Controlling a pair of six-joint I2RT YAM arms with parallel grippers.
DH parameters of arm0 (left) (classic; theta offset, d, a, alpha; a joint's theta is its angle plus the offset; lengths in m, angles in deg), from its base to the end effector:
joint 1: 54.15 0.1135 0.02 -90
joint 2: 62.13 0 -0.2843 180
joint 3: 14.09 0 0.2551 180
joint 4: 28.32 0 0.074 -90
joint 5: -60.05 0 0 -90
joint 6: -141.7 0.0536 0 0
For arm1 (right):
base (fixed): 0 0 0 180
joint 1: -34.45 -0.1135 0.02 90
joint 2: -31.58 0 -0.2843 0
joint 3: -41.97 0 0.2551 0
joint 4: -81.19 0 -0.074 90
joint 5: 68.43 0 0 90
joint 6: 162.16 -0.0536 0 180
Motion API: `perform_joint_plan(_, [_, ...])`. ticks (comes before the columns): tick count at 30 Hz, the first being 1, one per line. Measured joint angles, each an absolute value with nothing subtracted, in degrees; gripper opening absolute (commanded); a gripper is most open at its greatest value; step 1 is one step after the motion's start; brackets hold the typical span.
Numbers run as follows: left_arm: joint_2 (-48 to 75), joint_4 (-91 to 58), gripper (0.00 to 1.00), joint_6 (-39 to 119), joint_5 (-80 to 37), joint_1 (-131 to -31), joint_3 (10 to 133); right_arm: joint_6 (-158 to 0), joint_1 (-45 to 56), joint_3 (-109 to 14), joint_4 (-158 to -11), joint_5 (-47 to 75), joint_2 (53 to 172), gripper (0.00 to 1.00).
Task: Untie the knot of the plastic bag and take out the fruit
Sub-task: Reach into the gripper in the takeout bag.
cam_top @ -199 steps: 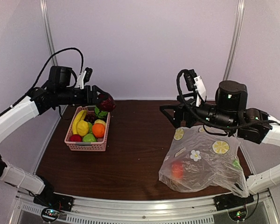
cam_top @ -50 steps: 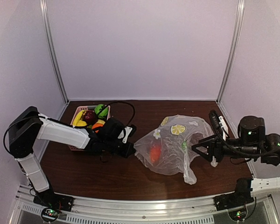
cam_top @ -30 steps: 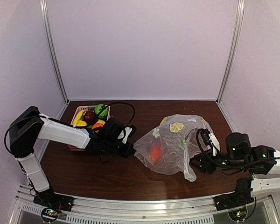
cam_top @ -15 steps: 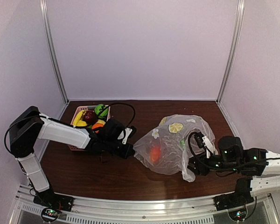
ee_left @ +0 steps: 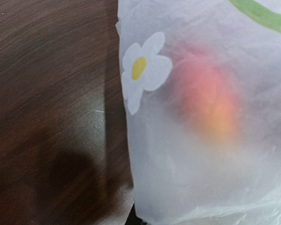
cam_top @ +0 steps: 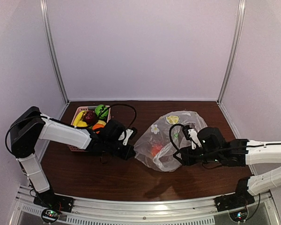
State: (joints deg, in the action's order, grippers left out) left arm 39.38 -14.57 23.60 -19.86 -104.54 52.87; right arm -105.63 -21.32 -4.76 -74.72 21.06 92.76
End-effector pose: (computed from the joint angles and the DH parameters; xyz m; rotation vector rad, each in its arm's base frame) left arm 0.2294 -0.2919 0.1528 0.5818 2.5059 -0.7953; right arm 0.1289 0.1903 0.2194 -0.4660 2.3379 0.8145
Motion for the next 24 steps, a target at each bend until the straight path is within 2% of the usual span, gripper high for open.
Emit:
perform_joint_plan(7, [39.47,-14.11,0.00,24.21,-19.93,-104.52,52.87,-105.52,-15.09,-6.22,-74.83,23.92,91.61,0.57])
perform_joint_plan(15, [39.47,-13.17,0.00,24.63,-20.10,-104.30,52.90,-103.23,-10.02,-8.34,-74.61,24.25,90.91,0.57])
perform_joint_plan(24, [39.51,-13.04,0.00,24.82,-20.06,-104.02,53.42,-100.32,-6.11,-11.38,-79.16,17.93,98.56,0.59])
